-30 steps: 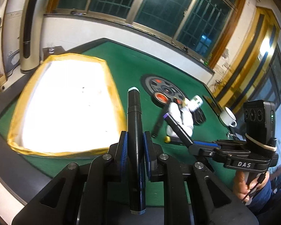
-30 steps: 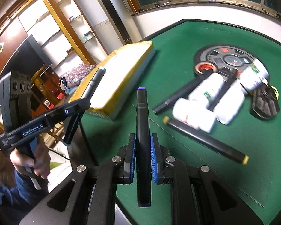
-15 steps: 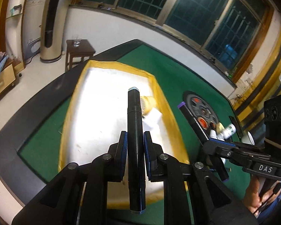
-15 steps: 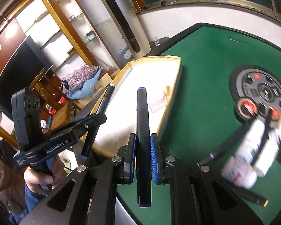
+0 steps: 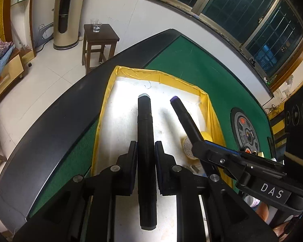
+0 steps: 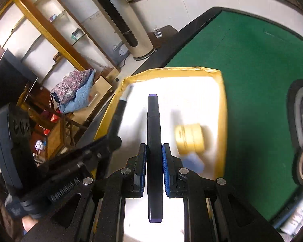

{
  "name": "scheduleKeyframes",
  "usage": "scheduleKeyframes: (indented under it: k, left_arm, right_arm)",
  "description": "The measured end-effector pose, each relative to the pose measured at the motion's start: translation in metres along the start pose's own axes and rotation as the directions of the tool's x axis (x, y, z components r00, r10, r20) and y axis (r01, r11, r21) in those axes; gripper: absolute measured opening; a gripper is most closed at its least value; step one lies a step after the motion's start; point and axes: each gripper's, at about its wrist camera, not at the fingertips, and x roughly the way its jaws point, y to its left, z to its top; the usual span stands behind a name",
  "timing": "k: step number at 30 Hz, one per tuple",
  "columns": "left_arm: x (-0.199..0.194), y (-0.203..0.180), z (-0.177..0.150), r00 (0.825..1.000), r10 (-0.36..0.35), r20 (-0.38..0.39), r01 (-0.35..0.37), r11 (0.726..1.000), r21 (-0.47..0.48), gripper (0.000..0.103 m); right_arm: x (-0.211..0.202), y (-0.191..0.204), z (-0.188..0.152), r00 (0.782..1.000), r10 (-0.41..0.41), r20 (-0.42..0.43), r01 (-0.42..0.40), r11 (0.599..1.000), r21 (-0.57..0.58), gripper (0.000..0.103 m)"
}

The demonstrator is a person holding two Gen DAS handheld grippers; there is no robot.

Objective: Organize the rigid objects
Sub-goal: 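Carry both black markers into the tray and open both tools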

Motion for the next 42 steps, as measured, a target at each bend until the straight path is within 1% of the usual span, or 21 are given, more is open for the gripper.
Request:
scheduleKeyframes:
  k: [6,13,18,26,30,36,42]
  left_arm:
    - [0.01,0.006,0.007,1.0,0.005,-0.012,-0.005,1.0,0.006,0.014]
    - [0.014,0.01,0.013,1.0,0.021,-0.003,-0.021,1.0,0.02,0.014]
    - [0.016,0.011,0.017,1.0,0.025,0.003,-0.025,0.999,0.024,0.014]
    - [0.016,0.013,0.018,1.0,0.016,0.016,-0.016,1.0,0.022,0.014]
    - [0.016,0.016,0.019,1.0,-0.006,0.013,0.006,1.0,0.009,0.015]
    - [0.011,0.017,0.018,1.0,-0.021,0.008,0.022,1.0,-0.016,0.015]
    - [0.003,0.017,0.012,0.999,-0.036,0.01,0.036,0.999,-0.029,0.015]
  right_arm:
    - [0.019,0.0,0.01,1.0,-0.002,-0.013,0.002,1.0,0.006,0.013]
    - [0.031,-0.006,0.02,0.999,-0.047,-0.014,0.047,0.999,0.008,0.013]
    - [0.037,-0.012,0.025,0.998,-0.053,-0.023,0.053,0.998,0.023,0.013]
    - [0.035,-0.012,0.024,0.998,-0.063,-0.018,0.064,0.998,0.026,0.014]
    - [0.034,-0.014,0.023,0.998,-0.066,-0.014,0.066,0.997,0.028,0.014]
    - [0.032,-0.018,0.024,0.999,-0.041,-0.017,0.042,0.998,0.044,0.014]
    - [0.021,-0.019,0.018,1.0,-0.015,-0.003,0.015,0.998,0.054,0.014]
